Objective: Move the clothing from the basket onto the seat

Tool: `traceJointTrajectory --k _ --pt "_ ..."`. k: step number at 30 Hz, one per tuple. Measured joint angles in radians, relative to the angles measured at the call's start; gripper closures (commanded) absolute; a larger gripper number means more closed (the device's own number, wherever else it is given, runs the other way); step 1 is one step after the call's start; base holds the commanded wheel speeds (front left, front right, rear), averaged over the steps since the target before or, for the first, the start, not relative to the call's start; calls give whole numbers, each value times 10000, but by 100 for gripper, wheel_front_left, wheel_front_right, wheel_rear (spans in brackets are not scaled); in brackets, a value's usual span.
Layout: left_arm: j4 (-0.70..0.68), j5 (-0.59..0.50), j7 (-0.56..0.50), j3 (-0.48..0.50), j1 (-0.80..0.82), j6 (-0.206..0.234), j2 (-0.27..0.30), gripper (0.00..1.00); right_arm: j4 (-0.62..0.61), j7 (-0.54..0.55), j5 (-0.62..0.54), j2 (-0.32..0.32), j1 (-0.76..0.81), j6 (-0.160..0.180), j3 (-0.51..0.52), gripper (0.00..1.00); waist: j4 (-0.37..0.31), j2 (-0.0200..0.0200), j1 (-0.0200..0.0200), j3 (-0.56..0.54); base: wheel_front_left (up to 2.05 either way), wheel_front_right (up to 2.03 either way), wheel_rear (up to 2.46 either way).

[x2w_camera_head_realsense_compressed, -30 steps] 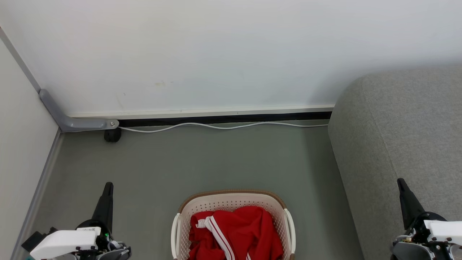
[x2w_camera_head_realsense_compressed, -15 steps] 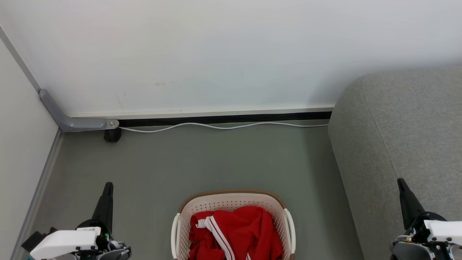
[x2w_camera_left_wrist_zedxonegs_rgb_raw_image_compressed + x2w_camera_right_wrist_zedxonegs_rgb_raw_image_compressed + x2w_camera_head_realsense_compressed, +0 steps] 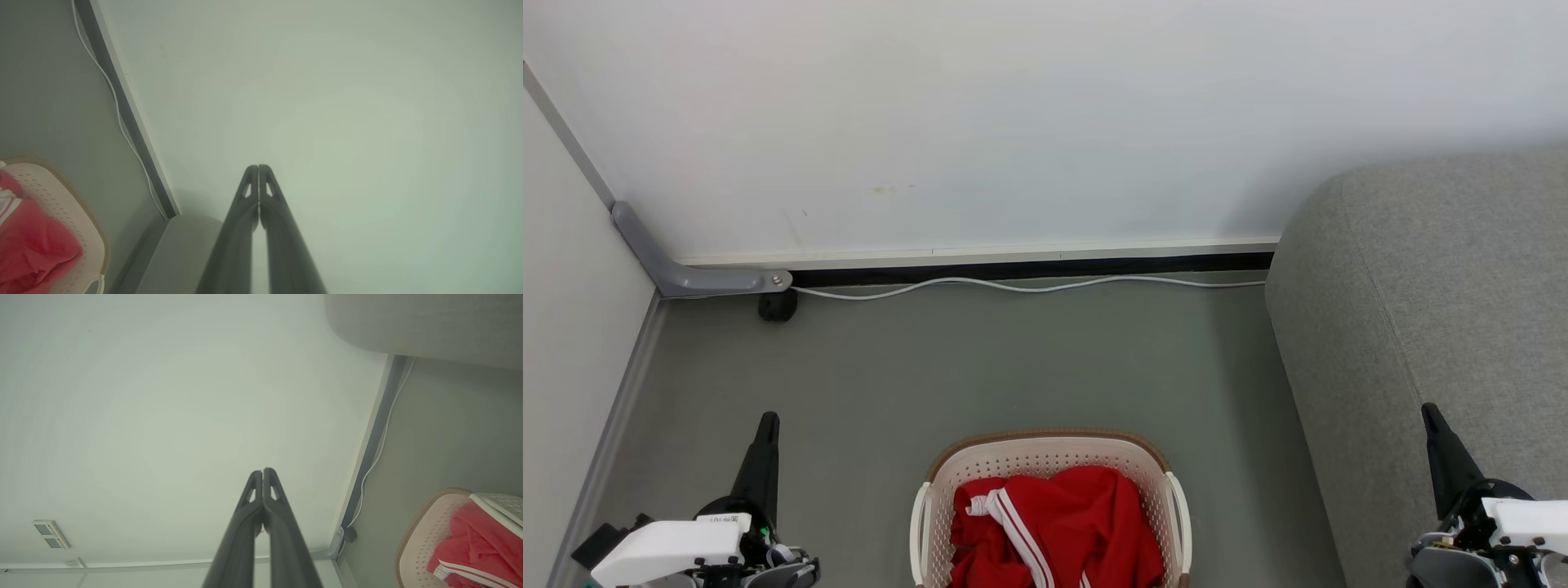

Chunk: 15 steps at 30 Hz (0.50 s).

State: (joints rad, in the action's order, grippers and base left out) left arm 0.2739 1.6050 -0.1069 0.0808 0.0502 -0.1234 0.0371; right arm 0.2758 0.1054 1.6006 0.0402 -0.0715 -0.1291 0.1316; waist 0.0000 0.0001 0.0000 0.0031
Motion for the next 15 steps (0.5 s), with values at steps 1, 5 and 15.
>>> traceJointTrajectory --k 1,5,15 --pt "0 0 0 0 0 0 0 100 0 0 0 0 0 0 0 100 0 0 0 0 0 0 0" --pt "0 0 0 0 0 0 0 100 0 0 0 0 0 0 0 100 0 0 0 0 0 0 0" --pt "0 0 0 0 0 0 0 100 0 0 0 0 0 0 0 100 0 0 0 0 0 0 0"
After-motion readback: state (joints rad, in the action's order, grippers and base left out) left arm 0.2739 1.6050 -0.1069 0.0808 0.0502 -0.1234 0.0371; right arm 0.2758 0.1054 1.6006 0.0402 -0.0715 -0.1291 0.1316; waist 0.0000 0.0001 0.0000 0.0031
